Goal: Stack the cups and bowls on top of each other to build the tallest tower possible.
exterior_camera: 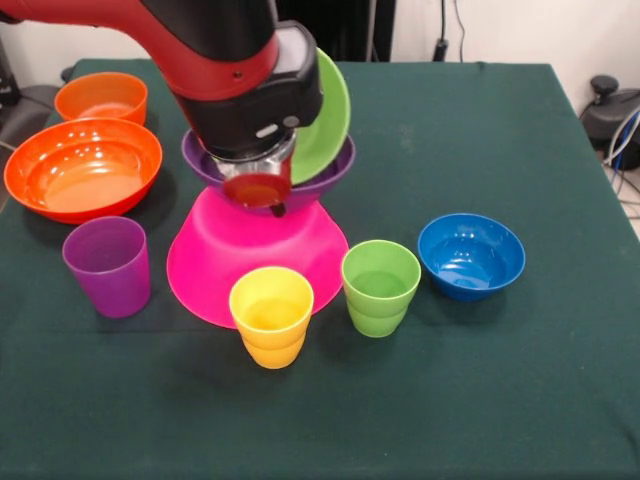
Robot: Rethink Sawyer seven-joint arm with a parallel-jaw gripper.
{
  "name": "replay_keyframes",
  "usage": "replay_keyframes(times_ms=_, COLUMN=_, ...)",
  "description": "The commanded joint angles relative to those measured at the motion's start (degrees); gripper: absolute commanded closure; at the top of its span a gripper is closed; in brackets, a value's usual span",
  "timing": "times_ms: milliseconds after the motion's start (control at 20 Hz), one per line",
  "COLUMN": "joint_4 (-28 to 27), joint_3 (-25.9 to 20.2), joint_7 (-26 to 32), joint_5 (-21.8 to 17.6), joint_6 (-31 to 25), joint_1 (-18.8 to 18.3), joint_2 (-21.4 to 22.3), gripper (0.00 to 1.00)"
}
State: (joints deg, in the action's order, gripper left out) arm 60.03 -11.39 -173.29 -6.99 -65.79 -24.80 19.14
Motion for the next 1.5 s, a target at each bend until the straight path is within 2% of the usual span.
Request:
replay_keyframes(times_ms=50, joint_4=-6.21, joint_3=-3.49, joint_7=3.08, joint_5=0.68, joint_6=-1.67, joint_1=2.72, joint_2=-4.85, gripper=1.00)
replay_keyframes(times_ms=850, joint_4=-0.08, joint_3=-2.28, joint_7=9.44, joint_5=-0.22, joint_6=2.51, joint_1=-1.27, joint_2=-2.48, gripper=1.00)
replay_keyframes(times_ms=1150, joint_4=3.15, joint_3=-2.17, joint_7=12.19, joint_5=-0.98, joint_6=3.50, joint_1=-3.12, joint_2=-0.21, gripper=1.00)
replay_keyframes(times_ms=1500, joint_4=-0.24, joint_3=-2.75, joint_7=13.09, joint_5=-1.89, joint_6=1.34, joint_1=-2.76, joint_2=-1.12, gripper=1.00)
